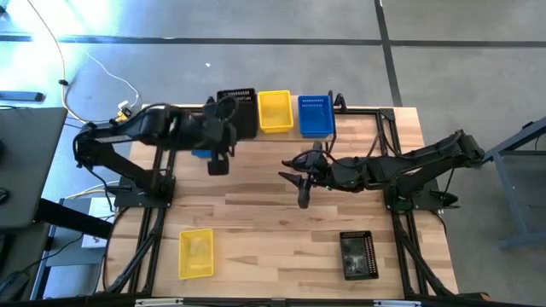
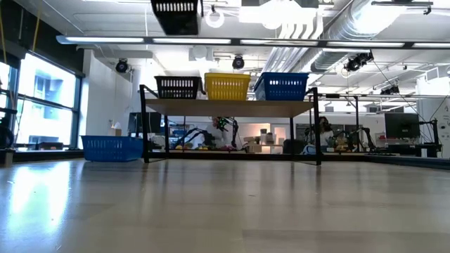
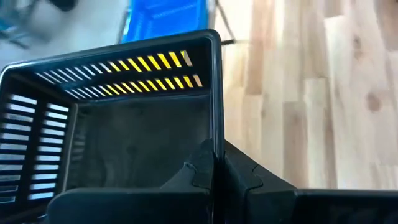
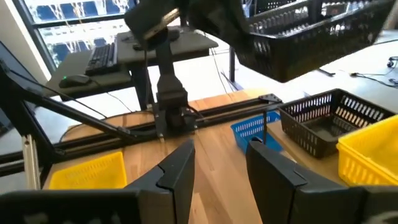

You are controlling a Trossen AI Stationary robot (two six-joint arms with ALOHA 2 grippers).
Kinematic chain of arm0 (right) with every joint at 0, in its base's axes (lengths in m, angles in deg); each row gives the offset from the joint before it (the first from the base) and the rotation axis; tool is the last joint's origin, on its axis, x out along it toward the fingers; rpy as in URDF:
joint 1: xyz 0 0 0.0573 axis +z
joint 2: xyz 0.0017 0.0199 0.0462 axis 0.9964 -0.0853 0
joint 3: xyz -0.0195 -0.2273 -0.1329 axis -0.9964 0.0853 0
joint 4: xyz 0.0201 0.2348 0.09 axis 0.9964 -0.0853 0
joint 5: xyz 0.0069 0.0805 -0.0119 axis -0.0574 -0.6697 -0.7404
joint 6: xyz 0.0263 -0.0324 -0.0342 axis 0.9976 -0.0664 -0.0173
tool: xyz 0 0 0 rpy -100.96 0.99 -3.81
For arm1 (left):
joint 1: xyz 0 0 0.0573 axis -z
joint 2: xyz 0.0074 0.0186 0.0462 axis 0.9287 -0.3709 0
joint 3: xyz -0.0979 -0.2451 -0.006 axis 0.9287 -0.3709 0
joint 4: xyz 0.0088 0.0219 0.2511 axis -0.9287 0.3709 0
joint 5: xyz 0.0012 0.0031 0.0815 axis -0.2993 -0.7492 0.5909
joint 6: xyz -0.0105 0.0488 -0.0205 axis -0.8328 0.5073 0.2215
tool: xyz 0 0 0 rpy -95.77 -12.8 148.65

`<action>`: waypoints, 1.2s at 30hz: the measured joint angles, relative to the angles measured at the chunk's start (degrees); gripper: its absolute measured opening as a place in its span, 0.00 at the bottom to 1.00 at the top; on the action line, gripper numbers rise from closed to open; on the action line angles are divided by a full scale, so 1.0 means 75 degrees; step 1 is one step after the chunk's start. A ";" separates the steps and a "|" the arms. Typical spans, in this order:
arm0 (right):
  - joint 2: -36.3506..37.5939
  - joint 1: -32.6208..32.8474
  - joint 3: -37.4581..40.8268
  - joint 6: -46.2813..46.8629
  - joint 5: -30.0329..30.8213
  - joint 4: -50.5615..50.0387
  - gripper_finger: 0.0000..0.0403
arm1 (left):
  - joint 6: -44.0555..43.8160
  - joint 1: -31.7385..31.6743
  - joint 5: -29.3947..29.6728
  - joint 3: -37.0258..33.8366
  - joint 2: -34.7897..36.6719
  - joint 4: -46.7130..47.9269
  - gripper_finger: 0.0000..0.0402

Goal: Stack baskets on shelf by color
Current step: Stack the center black bin on top of the black bin on the shelf

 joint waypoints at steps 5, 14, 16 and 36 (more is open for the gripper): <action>0.0017 0.0000 0.0003 -0.0028 -0.0056 -0.0011 0.32 | 0.0926 -0.1121 -0.1529 -0.0012 0.0003 -0.0128 0.00; 0.0017 0.0000 0.0003 -0.0047 -0.0054 -0.0055 0.32 | 0.1785 -0.2675 -0.3255 -0.0015 -0.0128 -0.0216 0.00; 0.0017 0.0000 0.0003 -0.0047 -0.0055 -0.0055 0.32 | 0.1785 -0.2955 -0.3553 -0.0012 -0.0159 -0.0274 0.00; 0.0017 0.0000 0.0003 -0.0046 -0.0060 -0.0279 0.32 | 0.2047 -0.3853 -0.3921 -0.2027 -0.0047 -0.2046 0.00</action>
